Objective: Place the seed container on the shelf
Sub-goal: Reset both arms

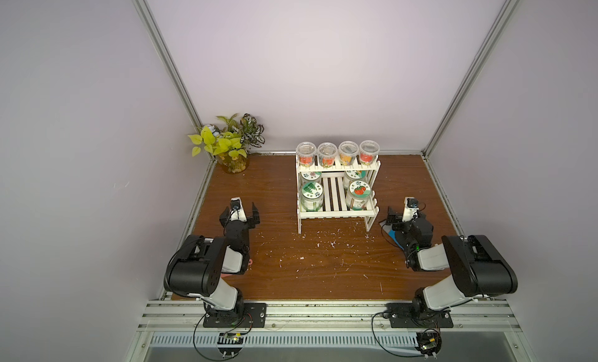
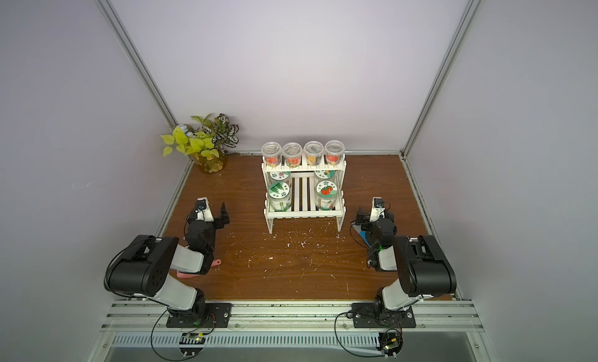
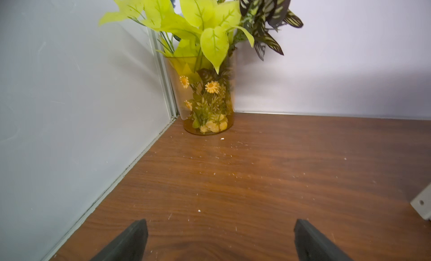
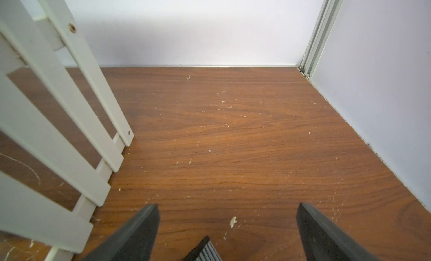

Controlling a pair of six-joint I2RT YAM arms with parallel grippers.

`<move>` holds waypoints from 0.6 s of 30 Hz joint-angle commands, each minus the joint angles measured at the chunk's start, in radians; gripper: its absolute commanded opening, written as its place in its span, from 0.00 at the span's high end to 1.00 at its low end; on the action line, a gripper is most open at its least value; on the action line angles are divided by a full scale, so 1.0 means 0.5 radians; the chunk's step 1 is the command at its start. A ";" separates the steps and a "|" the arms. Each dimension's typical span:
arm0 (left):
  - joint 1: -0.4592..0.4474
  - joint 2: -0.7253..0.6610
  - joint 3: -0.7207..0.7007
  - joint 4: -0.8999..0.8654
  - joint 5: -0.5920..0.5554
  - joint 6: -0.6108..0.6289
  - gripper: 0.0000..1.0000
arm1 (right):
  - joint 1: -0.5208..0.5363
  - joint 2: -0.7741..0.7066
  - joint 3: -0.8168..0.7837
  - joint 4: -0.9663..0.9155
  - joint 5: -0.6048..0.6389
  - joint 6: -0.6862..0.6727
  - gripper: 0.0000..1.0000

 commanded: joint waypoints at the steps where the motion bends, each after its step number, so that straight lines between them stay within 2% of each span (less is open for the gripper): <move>1: 0.020 0.008 0.011 0.029 -0.097 -0.047 0.01 | 0.005 -0.005 0.019 0.171 0.005 -0.025 0.01; 8: 0.010 0.005 0.005 0.035 -0.093 -0.037 0.01 | 0.011 -0.005 0.008 0.195 0.024 -0.029 0.01; 11: -0.026 0.016 0.015 0.044 -0.142 -0.004 0.01 | 0.085 -0.011 -0.041 0.287 0.086 -0.093 0.01; 15: -0.026 0.016 0.015 0.044 -0.142 -0.004 0.01 | 0.101 -0.011 -0.122 0.431 -0.024 -0.159 0.01; 18: -0.026 0.018 0.017 0.044 -0.143 -0.003 0.01 | 0.098 -0.005 -0.020 0.240 0.191 -0.070 0.01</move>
